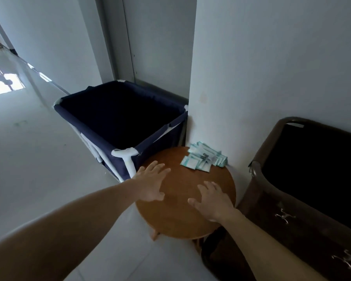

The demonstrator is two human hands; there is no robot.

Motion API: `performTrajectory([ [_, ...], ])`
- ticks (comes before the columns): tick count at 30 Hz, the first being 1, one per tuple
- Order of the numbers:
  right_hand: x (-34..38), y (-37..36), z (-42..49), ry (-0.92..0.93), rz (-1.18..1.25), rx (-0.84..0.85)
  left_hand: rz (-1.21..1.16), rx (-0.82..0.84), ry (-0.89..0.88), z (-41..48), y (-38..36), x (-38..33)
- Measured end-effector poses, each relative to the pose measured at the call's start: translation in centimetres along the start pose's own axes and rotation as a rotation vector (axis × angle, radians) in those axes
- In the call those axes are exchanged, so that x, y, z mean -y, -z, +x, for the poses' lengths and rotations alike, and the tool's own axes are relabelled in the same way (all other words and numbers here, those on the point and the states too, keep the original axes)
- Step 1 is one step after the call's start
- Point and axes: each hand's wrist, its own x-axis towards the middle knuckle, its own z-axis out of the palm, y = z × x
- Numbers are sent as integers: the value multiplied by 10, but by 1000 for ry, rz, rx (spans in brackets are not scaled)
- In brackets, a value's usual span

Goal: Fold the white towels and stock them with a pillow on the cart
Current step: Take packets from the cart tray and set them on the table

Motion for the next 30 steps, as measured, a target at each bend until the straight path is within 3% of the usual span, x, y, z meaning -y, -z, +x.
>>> performTrajectory([
  [7,9,14,115,-56,-3,12,-172,92,-9,106,-14,58],
  [16,26,7,248,-310,88,121,-145,257,-183,257,-10,136],
  [25,-19,-12,343,-408,151,78,-411,410,-140,367,-67,125],
  [30,-64,-42,417,-379,152,25,-480,394,-36,414,-106,109],
])
